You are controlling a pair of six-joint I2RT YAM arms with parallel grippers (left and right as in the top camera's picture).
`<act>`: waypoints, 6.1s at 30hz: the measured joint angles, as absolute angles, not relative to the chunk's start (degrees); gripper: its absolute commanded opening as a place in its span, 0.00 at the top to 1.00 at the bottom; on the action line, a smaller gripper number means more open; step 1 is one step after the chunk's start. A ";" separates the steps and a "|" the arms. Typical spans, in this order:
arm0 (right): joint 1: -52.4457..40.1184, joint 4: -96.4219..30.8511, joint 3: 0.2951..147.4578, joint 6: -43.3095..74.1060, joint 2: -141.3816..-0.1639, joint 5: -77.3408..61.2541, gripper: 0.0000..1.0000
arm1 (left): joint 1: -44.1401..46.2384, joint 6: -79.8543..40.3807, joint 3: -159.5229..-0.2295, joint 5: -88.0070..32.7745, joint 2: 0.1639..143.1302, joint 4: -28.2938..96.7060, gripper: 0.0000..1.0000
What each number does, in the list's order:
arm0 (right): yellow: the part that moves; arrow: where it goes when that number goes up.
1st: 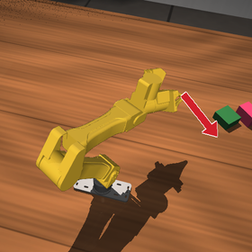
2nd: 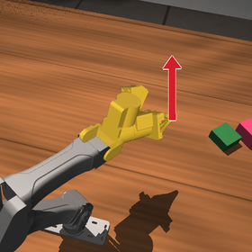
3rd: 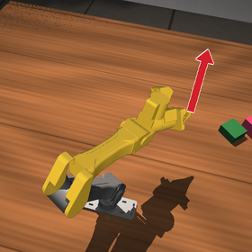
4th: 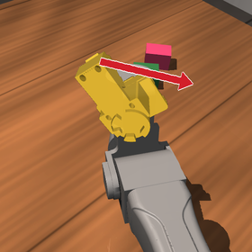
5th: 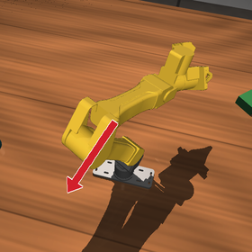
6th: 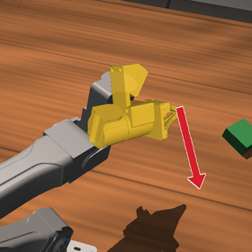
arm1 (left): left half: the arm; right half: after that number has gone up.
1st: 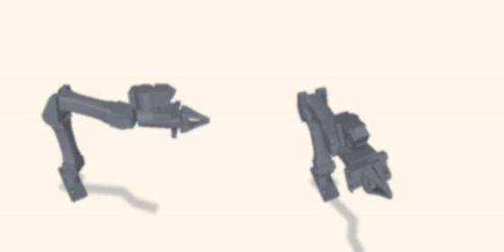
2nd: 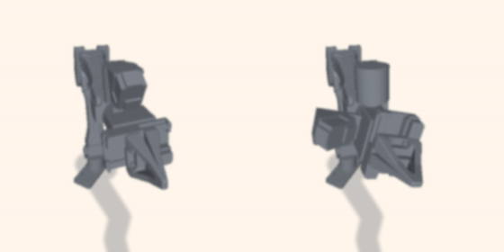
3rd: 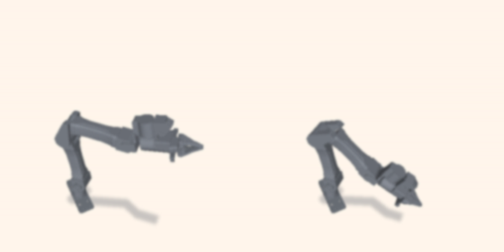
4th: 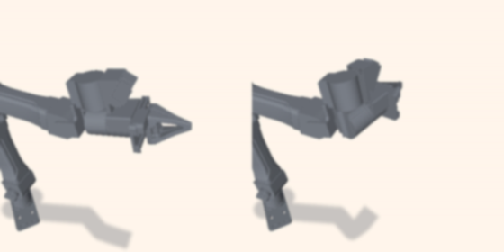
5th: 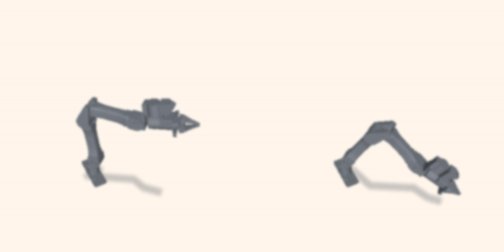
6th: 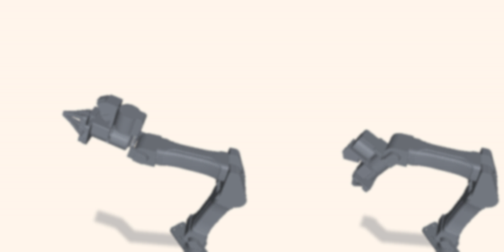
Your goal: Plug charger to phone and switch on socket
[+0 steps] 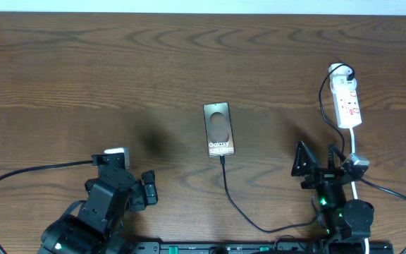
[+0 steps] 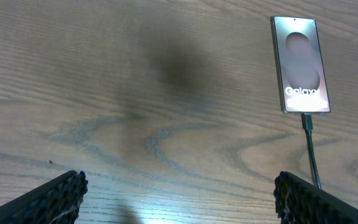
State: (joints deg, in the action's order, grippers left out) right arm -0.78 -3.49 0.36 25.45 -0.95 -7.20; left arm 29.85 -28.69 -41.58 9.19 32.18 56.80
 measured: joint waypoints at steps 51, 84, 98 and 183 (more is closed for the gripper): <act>-0.78 -3.62 0.36 3.79 -0.95 -5.48 0.01 | 29.85 -28.69 -41.58 9.17 32.18 56.80 0.02; -0.78 -3.64 0.36 3.62 -0.95 -5.43 0.01 | 21.89 -28.69 -41.58 9.17 28.86 56.93 0.02; -0.95 -3.64 0.36 3.62 -0.93 -5.28 0.01 | 14.94 -28.27 -41.58 10.33 17.45 56.12 0.02; -0.99 -3.66 0.36 3.62 -0.71 -5.26 0.01 | 3.46 4.56 -0.78 -2.37 0.58 1.26 0.02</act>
State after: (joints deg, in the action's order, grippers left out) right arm -0.99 -3.66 0.36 3.62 -0.71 -5.26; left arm 3.46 4.56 -0.78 -2.37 0.58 1.26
